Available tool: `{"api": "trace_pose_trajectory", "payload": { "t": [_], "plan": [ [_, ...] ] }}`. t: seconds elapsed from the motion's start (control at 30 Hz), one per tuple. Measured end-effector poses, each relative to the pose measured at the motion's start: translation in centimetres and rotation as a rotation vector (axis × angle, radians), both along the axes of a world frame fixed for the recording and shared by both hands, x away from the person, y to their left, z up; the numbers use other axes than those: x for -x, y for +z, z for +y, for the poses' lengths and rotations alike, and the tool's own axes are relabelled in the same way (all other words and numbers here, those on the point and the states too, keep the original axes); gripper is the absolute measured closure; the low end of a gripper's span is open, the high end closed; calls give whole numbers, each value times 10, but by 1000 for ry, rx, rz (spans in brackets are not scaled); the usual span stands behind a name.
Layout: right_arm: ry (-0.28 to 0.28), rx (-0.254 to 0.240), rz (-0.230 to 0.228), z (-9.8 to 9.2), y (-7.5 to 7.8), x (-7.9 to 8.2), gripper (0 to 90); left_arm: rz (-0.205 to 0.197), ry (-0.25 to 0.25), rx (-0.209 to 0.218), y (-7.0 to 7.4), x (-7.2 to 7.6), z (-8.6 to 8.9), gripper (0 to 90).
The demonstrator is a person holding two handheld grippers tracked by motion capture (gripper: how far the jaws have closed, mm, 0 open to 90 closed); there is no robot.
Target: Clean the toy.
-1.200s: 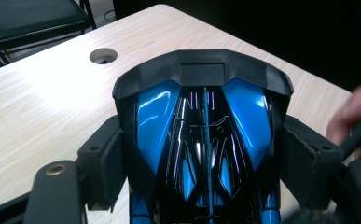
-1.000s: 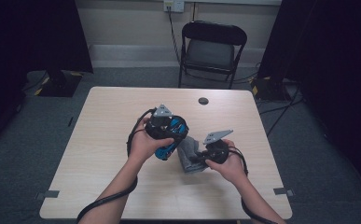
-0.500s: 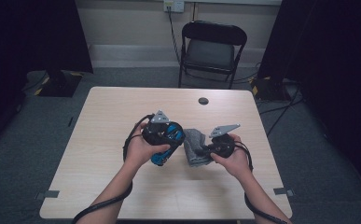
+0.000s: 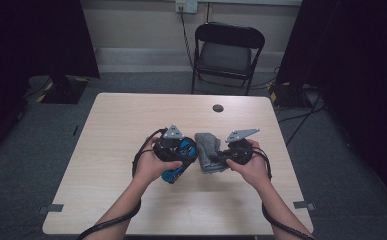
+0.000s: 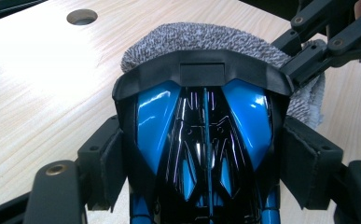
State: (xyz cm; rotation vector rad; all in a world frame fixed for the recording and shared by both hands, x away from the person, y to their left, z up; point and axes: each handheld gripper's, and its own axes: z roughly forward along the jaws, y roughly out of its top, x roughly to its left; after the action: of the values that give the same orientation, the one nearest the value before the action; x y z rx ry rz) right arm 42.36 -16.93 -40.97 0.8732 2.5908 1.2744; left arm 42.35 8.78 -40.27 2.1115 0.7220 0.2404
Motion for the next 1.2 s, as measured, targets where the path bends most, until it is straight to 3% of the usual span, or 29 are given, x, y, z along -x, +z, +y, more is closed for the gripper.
{"api": "trace_pose_trajectory", "payload": {
  "t": [0.2,0.57,0.73,1.2],
  "plan": [
    [-1,-10,6,0,0,-3,785,2,-13,3,-3,0,-1,255],
    [51,-20,12,12,-3,2,785,22,-13,7,-7,1,0,255],
    [57,-21,8,15,-3,1,785,27,-4,28,-8,-1,2,254],
    [77,-32,9,23,-5,4,784,20,-1,28,0,-1,2,254]
  ]
}}
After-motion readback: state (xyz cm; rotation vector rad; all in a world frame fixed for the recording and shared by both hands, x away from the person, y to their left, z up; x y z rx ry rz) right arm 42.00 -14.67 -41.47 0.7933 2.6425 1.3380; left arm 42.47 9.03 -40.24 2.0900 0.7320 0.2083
